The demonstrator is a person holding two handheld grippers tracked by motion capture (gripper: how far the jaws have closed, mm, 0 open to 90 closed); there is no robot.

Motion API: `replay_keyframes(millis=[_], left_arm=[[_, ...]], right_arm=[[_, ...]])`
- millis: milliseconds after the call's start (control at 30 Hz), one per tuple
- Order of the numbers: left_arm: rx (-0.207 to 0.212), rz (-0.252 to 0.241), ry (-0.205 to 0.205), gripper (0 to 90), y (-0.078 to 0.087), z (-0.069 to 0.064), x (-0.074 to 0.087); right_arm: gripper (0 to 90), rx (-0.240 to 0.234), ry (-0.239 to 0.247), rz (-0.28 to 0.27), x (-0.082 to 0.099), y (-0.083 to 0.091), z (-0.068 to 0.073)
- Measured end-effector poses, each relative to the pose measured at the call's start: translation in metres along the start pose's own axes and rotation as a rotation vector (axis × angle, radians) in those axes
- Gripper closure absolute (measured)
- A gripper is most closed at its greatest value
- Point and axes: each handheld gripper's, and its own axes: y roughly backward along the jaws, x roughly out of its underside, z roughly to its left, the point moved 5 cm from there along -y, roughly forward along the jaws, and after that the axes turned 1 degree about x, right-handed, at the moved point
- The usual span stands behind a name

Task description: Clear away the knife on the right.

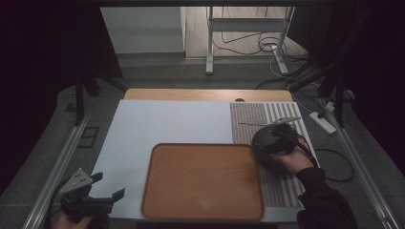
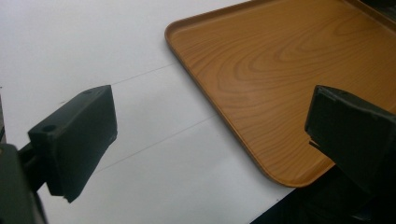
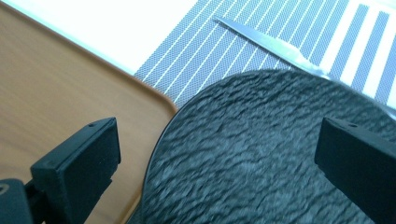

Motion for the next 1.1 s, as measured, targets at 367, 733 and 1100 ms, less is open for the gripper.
replay_keyframes(millis=[367, 733, 1100], left_arm=[[0.001, -0.001, -0.001, 3.3, 0.0, 0.0, 0.0], [0.002, -0.002, -0.003, 3.3, 0.0, 0.0, 0.0], [0.001, -0.001, -0.002, 3.4, 0.0, 0.0, 0.0]], right_arm=[[1.0, 0.011, 0.007, 0.043, -0.016, -0.031, -0.012], [1.4, 0.021, 0.009, 0.07, -0.026, -0.05, -0.026], [36.8, 0.006, 0.046, 0.093, -0.043, -0.067, -0.034]])
